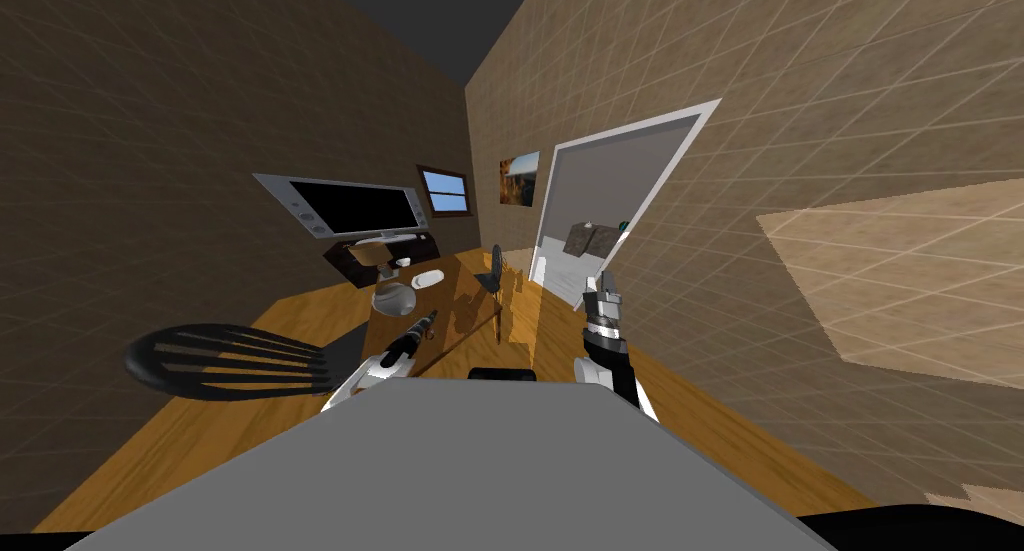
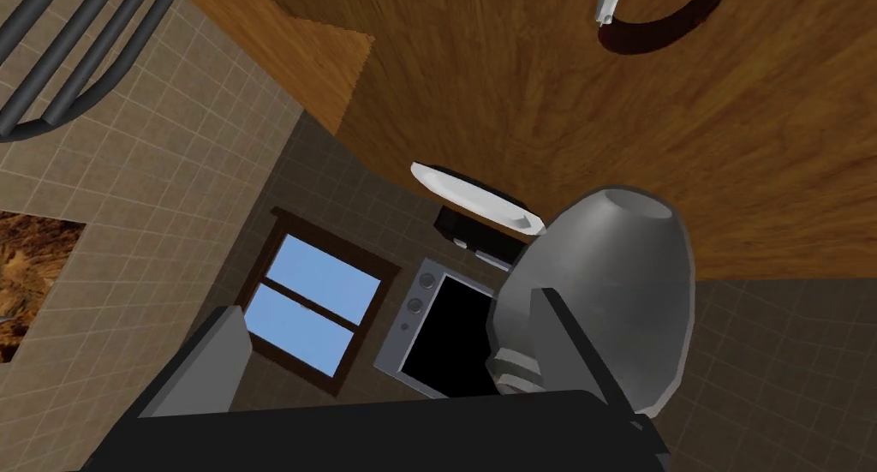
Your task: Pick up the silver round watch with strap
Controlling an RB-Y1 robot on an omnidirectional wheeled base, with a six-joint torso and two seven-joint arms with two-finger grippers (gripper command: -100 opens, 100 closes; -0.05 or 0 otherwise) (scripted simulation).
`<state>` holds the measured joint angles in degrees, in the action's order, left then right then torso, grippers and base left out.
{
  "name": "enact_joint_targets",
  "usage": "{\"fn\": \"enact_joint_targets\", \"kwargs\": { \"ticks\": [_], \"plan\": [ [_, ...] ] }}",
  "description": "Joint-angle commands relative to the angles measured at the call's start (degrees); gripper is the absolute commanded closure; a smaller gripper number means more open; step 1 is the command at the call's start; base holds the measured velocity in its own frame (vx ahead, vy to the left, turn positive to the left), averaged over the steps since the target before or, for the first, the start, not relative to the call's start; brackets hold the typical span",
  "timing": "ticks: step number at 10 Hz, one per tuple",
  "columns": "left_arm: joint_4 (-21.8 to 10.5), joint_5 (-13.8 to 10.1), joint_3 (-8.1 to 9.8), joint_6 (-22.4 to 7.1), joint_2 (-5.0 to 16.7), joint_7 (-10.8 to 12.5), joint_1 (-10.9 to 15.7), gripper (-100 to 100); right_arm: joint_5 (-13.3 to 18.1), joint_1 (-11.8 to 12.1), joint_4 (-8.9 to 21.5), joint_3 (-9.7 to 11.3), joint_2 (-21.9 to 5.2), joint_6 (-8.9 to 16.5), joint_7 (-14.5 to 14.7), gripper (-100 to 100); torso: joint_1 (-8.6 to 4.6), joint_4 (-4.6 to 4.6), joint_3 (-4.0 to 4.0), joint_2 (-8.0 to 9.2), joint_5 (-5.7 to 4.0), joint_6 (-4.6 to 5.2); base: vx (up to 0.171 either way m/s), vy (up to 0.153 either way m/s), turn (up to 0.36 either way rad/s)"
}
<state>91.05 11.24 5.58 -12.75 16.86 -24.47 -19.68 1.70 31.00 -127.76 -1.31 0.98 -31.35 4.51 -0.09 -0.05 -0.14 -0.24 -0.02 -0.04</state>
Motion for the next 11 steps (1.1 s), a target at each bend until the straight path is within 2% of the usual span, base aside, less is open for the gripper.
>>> {"fn": "enact_joint_targets", "kwargs": {
  "ticks": [1,2,3,4,8,11],
  "plan": [
    [-2.9,-0.4,-0.04,-2.6,0.4,-0.1,-0.5,-100,0.0,0.0,0.0,0.0,0.0,0.0,0.0,0,0.00,0.00,0.00,0.00,0.00,0.00,0.073,-0.022,-0.160],
    [-3.4,-0.4,-0.04,-2.6,0.4,-0.1,-0.5,-100,0.0,0.0,0.0,0.0,0.0,0.0,0.0,0,-0.02,-0.01,-0.02,-0.03,0.00,-0.01,0.048,-0.015,-0.020],
    [-5.3,-0.7,-0.06,-4.1,0.8,-0.1,-0.7,-100,0.0,0.0,0.0,0.0,0.0,0.0,0.0,0,-0.01,0.01,0.01,0.02,-0.02,-0.02,0.046,-0.016,-0.079],
    [-5.3,-0.7,-0.06,-4.1,0.8,-0.1,-0.7,-100,0.0,0.0,0.0,0.0,0.0,0.0,0.0,0,-0.01,0.01,0.02,0.03,-0.01,-0.01,0.036,-0.007,-0.044],
    [-11.7,-1.7,-0.12,-8.8,2.3,-0.2,-1.3,-100,0.0,0.0,0.0,0.0,0.0,0.0,0.0,0,0.01,0.00,0.00,0.00,0.00,-0.01,0.053,-0.011,-0.104],
    [-15.1,-2.1,-0.20,-11.3,3.3,-0.3,-1.5,-100,0.0,0.0,0.0,0.0,0.0,0.0,0.0,0,0.01,0.02,0.03,0.06,-0.01,-0.02,0.043,-0.007,-0.083]
  ]
}}
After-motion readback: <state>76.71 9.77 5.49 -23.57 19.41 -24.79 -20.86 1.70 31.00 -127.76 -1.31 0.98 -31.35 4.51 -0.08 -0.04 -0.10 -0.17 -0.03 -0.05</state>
